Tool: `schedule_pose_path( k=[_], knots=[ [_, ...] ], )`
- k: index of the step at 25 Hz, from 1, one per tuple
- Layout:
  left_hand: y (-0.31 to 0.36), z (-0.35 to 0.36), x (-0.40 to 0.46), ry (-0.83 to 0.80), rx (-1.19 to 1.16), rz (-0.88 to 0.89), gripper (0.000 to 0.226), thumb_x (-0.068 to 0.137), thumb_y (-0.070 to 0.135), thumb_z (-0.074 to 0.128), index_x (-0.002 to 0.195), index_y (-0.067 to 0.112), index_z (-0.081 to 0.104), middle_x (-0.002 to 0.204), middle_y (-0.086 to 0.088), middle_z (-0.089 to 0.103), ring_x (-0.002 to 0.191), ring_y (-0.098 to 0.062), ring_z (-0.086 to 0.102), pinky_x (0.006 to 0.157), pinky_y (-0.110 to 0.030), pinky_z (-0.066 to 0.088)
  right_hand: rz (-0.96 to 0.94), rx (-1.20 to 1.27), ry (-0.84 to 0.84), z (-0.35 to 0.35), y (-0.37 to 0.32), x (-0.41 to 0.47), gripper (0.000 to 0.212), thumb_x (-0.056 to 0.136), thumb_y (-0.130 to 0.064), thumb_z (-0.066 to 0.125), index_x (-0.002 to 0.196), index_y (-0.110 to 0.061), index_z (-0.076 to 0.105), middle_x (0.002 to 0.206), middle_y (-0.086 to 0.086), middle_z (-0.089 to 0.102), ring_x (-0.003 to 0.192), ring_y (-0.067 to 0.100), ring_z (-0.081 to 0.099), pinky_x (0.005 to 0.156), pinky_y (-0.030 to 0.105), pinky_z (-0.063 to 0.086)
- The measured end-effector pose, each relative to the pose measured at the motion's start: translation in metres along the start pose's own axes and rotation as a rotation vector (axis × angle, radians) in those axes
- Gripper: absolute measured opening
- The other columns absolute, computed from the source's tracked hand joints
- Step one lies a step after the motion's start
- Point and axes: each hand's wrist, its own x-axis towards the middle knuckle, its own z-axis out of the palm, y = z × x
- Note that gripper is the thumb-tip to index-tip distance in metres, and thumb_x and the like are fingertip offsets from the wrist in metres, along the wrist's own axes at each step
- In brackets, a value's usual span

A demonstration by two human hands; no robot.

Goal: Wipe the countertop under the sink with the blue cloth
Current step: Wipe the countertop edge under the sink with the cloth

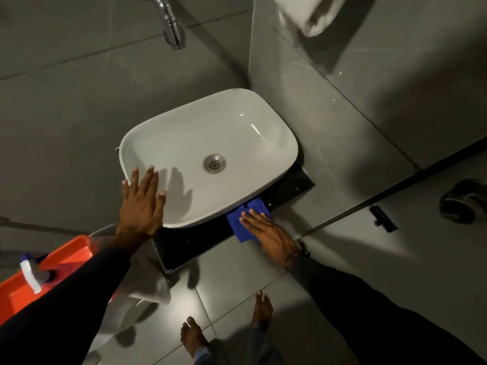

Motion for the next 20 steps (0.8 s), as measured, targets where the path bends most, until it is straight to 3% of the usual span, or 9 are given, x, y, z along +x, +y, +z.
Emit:
schedule_pose_path(
  k=[6, 9, 14, 20],
  knots=[
    [0.0, 0.004, 0.0, 0.013, 0.023, -0.012, 0.067, 0.101, 0.04, 0.022, 0.155, 0.003, 0.034, 0.167, -0.013, 0.028, 0.158, -0.039, 0.01, 0.123, -0.06, 0.009, 0.288, -0.044, -0.002, -0.065, 0.122, -0.018, 0.086, 0.085, 0.017, 0.04, 0.159, -0.017, 0.012, 0.17, 0.002, 0.008, 0.159, 0.023, 0.004, 0.129, 0.032, 0.008],
    [0.001, 0.004, 0.001, 0.008, 0.028, -0.028, 0.068, 0.1, 0.042, 0.021, 0.155, 0.004, 0.033, 0.167, -0.012, 0.028, 0.158, -0.038, 0.009, 0.124, -0.059, 0.007, 0.32, -0.044, 0.001, -0.072, 0.137, -0.018, 0.084, 0.089, 0.016, 0.04, 0.16, -0.019, 0.012, 0.17, -0.002, 0.009, 0.158, 0.02, 0.006, 0.129, 0.032, 0.013],
    [-0.001, 0.006, 0.002, -0.022, 0.037, -0.025, 0.068, 0.101, 0.044, 0.02, 0.157, 0.007, 0.029, 0.168, -0.01, 0.025, 0.159, -0.036, 0.005, 0.125, -0.058, 0.005, 0.476, 0.118, 0.067, -0.058, 0.092, -0.01, 0.075, 0.089, 0.019, 0.04, 0.157, -0.01, 0.024, 0.168, 0.007, 0.018, 0.158, 0.027, 0.01, 0.129, 0.034, 0.011],
    [-0.004, 0.005, 0.004, -0.04, 0.001, -0.029, 0.071, 0.101, 0.049, 0.018, 0.159, 0.009, 0.023, 0.171, -0.007, 0.017, 0.159, -0.032, 0.001, 0.127, -0.055, 0.0, 0.372, 0.25, 0.059, -0.013, -0.03, -0.006, 0.071, 0.092, 0.016, 0.038, 0.156, -0.013, 0.026, 0.168, 0.006, 0.016, 0.158, 0.027, 0.008, 0.129, 0.031, 0.011]
  ],
)
